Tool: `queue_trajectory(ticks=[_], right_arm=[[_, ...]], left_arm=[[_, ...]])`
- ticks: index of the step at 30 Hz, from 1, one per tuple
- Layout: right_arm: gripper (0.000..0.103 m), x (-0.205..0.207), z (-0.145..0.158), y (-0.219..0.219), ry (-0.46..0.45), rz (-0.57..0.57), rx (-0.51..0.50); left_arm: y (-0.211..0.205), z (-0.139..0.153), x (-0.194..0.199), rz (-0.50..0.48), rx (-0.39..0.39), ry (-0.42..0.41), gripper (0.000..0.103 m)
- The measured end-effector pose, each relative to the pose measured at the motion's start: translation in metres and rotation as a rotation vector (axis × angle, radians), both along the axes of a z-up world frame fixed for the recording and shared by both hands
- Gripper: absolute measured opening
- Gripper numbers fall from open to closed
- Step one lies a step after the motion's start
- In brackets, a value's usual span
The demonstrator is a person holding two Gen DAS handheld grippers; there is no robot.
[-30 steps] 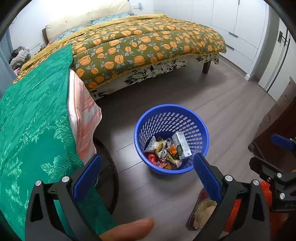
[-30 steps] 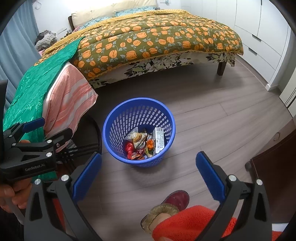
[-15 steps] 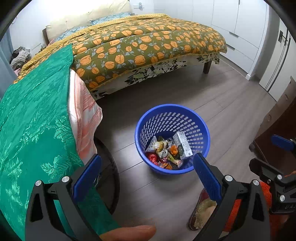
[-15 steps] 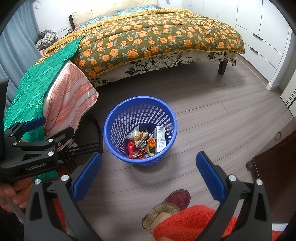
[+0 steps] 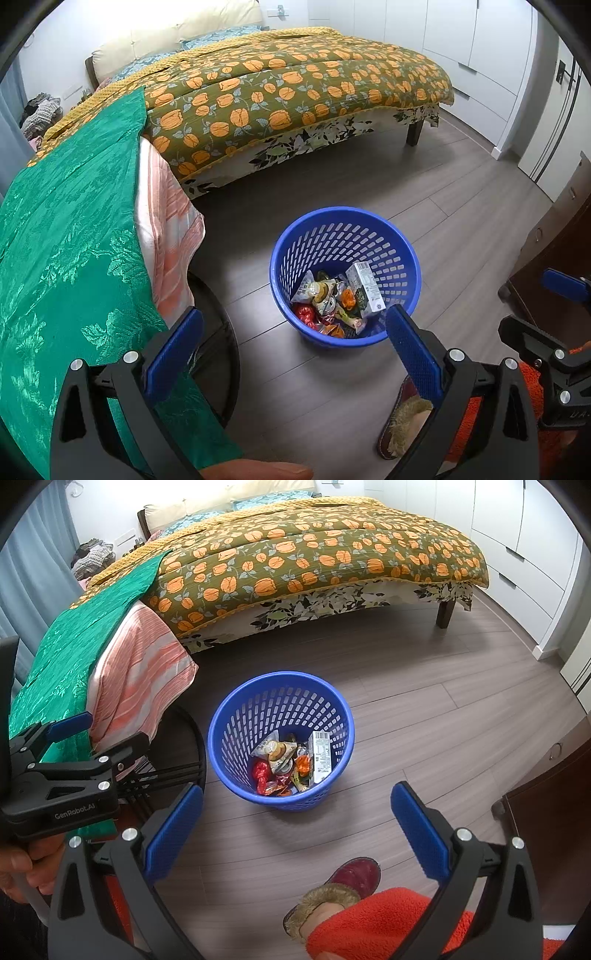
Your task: Collect trash
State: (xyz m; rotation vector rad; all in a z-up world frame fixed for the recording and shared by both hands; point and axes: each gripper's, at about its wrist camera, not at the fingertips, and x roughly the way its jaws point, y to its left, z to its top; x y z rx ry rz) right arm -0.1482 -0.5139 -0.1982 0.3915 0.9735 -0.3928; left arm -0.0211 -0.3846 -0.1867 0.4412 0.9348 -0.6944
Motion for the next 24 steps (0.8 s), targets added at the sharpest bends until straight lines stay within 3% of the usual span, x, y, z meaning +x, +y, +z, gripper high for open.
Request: queue_trajectory(ticks=[14, 22, 24], right_arm=[[0.098, -0.0009, -0.0017, 0.001, 0.006, 0.0, -0.001], [0.099, -0.0015, -0.003, 0.0009, 0.007, -0.004, -0.001], [0.098, -0.0024, -0.0038, 0.0006, 0.01, -0.007, -0.003]], left_arm=[[0.0041, -0.006, 0.0041, 0.0, 0.008, 0.007, 0.098], [0.0046, -0.0024, -0.0021, -0.011, 0.008, -0.033, 0.097], [0.0034, -0.0043, 0.0001, -0.006, 0.017, -0.006, 0.097]])
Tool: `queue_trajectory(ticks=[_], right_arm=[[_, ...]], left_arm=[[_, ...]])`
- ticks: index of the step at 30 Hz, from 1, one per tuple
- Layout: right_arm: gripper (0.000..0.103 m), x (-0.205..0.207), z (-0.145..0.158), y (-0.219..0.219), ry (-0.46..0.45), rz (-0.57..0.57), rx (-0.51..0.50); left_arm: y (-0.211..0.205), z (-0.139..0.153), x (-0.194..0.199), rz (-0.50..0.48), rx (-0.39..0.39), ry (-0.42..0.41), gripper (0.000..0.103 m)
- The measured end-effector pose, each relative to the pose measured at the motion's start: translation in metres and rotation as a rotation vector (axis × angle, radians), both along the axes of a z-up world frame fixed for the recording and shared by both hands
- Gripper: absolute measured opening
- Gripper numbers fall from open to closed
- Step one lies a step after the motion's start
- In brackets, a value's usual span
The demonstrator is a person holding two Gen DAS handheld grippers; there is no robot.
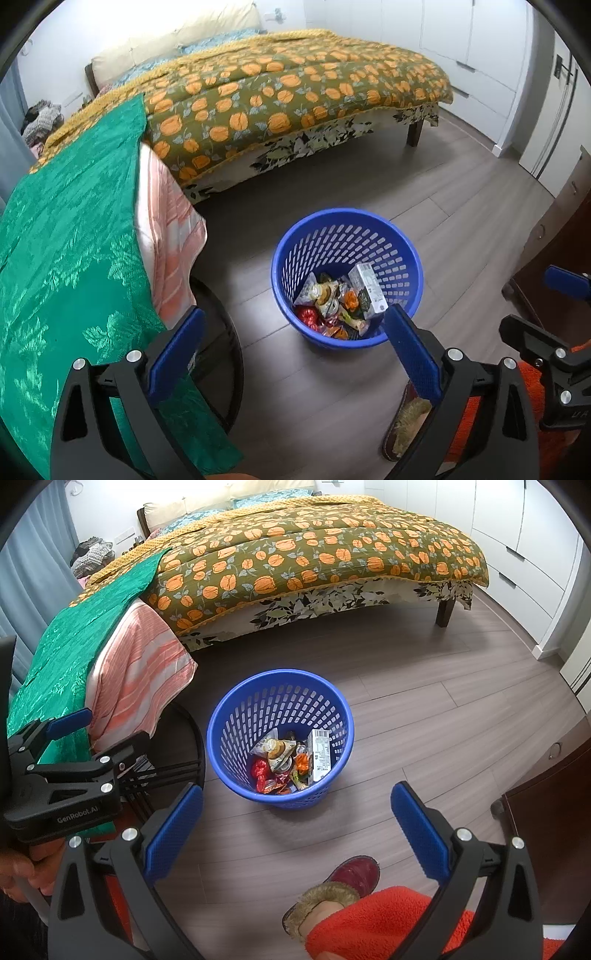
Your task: Collect trash
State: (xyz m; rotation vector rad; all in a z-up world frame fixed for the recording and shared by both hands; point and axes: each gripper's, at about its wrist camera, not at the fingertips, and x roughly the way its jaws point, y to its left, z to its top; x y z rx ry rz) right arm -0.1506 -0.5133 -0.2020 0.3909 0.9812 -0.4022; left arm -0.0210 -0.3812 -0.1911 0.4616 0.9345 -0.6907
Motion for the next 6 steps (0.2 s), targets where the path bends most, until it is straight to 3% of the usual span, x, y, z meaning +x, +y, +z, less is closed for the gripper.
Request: queue_trajectory(ticks=[6], right_arm=[[0.098, 0.0006, 0.0018, -0.0022, 0.0, -0.001, 0.001]], left_arm=[[-0.0005, -0.0007, -0.0003, -0.003, 0.005, 0.017, 0.097]])
